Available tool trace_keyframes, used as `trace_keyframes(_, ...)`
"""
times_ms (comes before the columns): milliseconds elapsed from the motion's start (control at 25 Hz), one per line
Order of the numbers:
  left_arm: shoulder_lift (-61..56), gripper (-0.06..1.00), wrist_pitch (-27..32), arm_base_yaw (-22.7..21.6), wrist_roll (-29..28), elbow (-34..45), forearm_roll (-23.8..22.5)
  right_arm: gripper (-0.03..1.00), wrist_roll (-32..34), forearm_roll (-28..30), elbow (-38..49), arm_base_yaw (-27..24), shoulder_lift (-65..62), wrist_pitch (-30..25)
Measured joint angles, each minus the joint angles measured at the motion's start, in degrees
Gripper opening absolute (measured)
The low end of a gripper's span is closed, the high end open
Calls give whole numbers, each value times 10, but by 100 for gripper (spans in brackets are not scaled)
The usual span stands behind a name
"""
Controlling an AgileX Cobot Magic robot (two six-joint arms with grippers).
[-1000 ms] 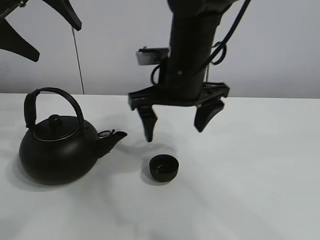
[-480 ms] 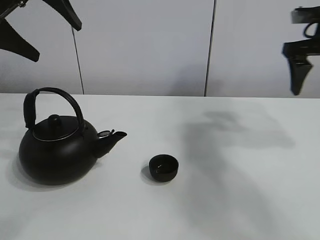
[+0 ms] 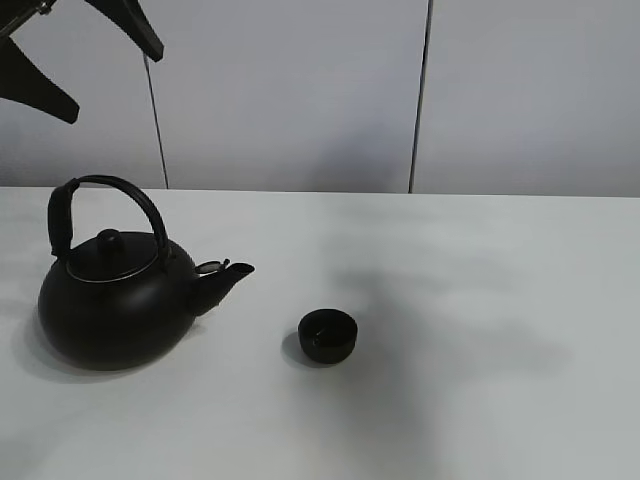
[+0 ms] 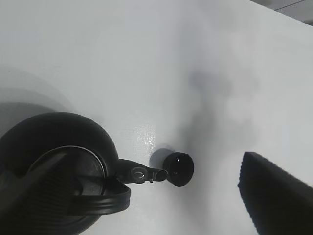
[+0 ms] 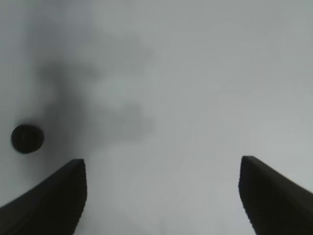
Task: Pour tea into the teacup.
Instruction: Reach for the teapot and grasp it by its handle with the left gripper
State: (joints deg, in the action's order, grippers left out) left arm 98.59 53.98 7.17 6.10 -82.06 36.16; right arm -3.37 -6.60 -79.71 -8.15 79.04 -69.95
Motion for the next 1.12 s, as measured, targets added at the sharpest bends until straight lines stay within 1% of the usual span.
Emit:
trace_keyframes(160,0,66,0,0,0,0,0,58,-8,1,97,16,-193,-10)
trace_keyframes(280,0,66,0,0,0,0,0,58,-8,28,172,16,-349,-10)
trace_keyframes(400,0,66,0,0,0,0,0,58,-7,44,250,16,-523,27)
trace_keyframes(480,0,66,0,0,0,0,0,58,-7,47,300,16,-618,37)
trace_keyframes(560,0,66,0,0,0,0,0,58,-6,52,352,17,-696,31)
trace_keyframes(640,0,66,0,0,0,0,0,58,-6,57,396,17,-762,11)
trace_keyframes(720,0,66,0,0,0,0,0,58,-6,61,433,17,-797,-11)
trace_keyframes(800,0,66,0,0,0,0,0,58,-7,63,459,17,-801,-27)
trace_keyframes(920,0,66,0,0,0,0,0,58,-10,66,491,17,-801,-27)
trace_keyframes(1120,0,66,0,0,0,0,0,58,-10,72,498,17,-801,-27)
